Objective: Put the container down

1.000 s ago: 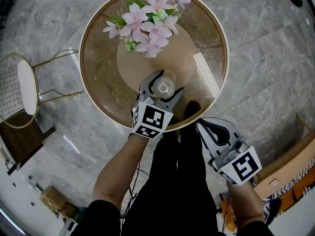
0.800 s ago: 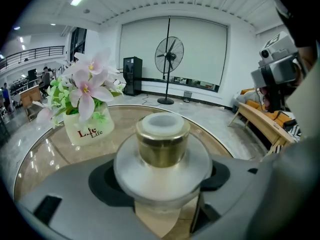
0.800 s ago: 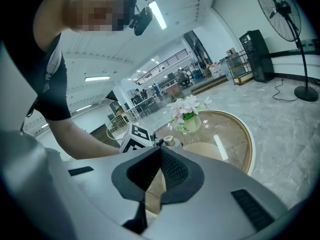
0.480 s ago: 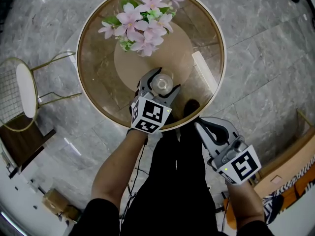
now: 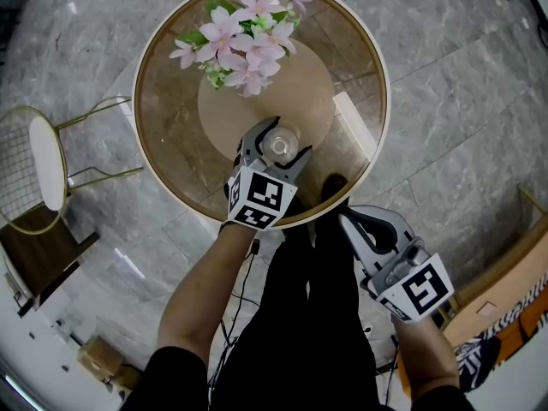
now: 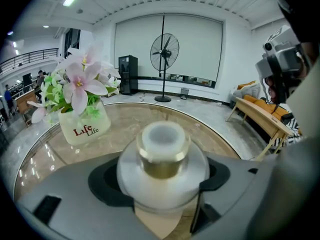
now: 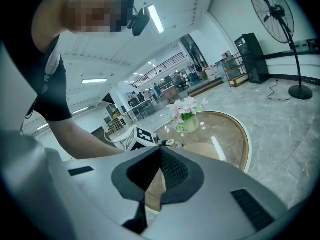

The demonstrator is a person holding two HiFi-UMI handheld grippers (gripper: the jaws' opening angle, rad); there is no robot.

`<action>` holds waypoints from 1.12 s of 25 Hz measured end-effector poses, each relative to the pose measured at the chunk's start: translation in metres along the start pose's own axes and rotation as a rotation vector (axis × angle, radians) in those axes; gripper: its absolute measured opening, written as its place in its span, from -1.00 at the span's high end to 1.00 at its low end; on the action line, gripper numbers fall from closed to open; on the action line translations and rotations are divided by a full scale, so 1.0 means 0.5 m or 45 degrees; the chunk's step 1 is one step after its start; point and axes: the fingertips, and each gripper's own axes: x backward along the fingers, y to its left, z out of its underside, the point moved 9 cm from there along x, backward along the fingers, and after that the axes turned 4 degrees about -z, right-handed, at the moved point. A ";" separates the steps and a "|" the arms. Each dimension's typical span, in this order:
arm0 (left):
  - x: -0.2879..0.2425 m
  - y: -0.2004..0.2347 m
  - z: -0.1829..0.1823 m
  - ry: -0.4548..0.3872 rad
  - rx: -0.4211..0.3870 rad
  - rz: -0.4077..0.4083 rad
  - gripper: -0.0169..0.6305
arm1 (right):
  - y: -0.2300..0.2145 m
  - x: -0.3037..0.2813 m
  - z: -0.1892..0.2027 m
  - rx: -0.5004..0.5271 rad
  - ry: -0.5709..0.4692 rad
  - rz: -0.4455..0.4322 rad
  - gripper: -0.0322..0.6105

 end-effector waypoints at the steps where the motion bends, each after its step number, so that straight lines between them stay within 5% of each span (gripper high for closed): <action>1: 0.003 -0.001 -0.002 -0.008 -0.005 -0.001 -0.13 | 0.002 0.001 0.001 0.000 -0.005 0.004 0.85; 14: 0.154 0.009 -0.093 -0.118 0.061 -0.054 -0.14 | 0.119 0.051 -0.129 0.101 -0.157 -0.014 0.84; 20: 0.354 -0.012 -0.215 -0.199 0.097 -0.106 0.09 | 0.231 0.117 -0.280 0.184 -0.210 0.035 0.84; 28: 0.646 -0.023 -0.393 -0.384 0.168 -0.094 0.10 | 0.406 0.232 -0.427 0.217 -0.365 0.060 0.85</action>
